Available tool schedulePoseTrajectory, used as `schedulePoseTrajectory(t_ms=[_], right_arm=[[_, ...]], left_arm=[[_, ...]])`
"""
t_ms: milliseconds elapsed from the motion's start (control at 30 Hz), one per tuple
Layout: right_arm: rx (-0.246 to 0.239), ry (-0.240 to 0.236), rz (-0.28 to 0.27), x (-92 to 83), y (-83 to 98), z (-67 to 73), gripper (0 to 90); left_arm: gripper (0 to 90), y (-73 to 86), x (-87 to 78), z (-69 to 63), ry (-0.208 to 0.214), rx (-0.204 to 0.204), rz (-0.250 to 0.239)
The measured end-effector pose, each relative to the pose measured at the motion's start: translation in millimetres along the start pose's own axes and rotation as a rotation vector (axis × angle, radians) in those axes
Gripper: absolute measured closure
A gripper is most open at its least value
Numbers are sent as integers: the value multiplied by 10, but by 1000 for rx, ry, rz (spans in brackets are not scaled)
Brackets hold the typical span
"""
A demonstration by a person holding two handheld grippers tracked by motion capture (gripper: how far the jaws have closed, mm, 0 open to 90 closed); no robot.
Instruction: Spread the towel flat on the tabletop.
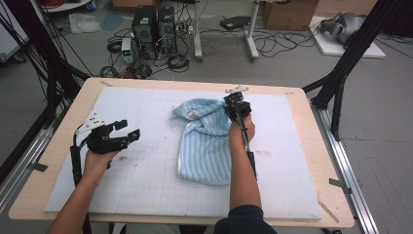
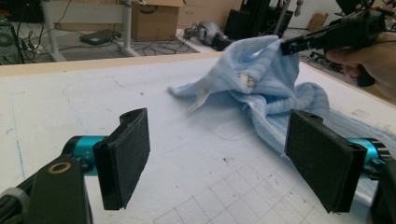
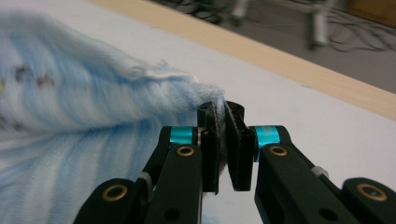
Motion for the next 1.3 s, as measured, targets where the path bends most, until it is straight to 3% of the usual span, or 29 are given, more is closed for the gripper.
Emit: schedulePoseTrajectory(t_ms=[100,167,233,367,500,667,733,767,967,1033,1200,1300], right_arm=[[37,96,8,-78,23,-186,829],[47,122,56,-91,83,-284,771],[71,129,65,-103,139,-340,691],[149,38,-4,-209,211,-414,535],[121,-58,-51,-430,280,-424,472],[91,-143,-29,-739,550,-424,415],[96,-171,-35,-844,671,-432,409],[93,-196,-21,-957,813,-434,402],[37,-239,-2,-1134,1070,-409,409],[47,-253,-1,-1206,1156,-422,409],[97,-290,-28,-1296,1197,-489,464],[79,-318,-22,-1289,1238,-479,521]], left_arm=[[228,7,9,-1,6,2,4],[230,13,14,-5,7,-2,10],[236,19,22,-13,13,0,16],[290,38,44,-38,43,-1,34],[357,81,90,-85,86,4,68],[386,154,152,-170,104,11,79],[385,177,179,-205,111,13,95],[378,185,195,-232,119,11,98],[324,201,309,-393,122,20,90],[325,217,372,-437,132,9,87],[323,258,664,-591,165,16,117],[321,315,889,-658,156,30,173]])
Point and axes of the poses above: each handheld gripper's, and its own axes: x roughly forward along the jaws, y roughly out of its underside, z roughly to its left, the point moved 2 cm from there along x, roughly forward along the jaws, and after that the axes turned 12 degrees about -z, right-handed, at the moved point
